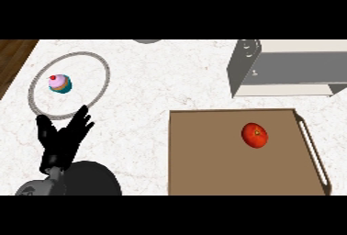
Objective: Pick the squash from the tray and place it in the tiered shelf
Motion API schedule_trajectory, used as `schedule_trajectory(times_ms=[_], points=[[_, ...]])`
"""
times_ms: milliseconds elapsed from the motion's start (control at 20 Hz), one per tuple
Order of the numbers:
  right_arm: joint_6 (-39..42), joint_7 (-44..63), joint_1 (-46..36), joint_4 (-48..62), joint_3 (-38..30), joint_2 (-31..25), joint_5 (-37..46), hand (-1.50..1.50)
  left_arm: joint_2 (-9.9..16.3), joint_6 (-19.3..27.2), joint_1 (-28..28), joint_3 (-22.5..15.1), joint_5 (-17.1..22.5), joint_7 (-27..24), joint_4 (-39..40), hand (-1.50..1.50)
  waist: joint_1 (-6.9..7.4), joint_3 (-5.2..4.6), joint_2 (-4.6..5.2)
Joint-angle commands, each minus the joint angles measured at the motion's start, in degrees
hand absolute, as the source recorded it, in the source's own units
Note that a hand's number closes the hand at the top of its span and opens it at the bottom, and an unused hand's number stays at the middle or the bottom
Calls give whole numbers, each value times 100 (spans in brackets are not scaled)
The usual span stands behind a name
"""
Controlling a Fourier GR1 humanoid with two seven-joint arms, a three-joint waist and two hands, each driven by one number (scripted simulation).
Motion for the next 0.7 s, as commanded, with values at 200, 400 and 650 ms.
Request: schedule_trajectory(times_ms=[200,400,650], points=[[-23,-26,509,399,-713,-1223,-441,-150,-73,53,181,-72,-72,131,-95,0,-35,-16,15],[609,-469,948,827,-957,-1619,-664,-150,25,-144,60,67,29,-8,152,0,13,-8,61],[1348,-390,1025,1055,-1155,-2237,-891,-150,-34,-56,44,-45,-127,36,85,0,46,-2,70]])
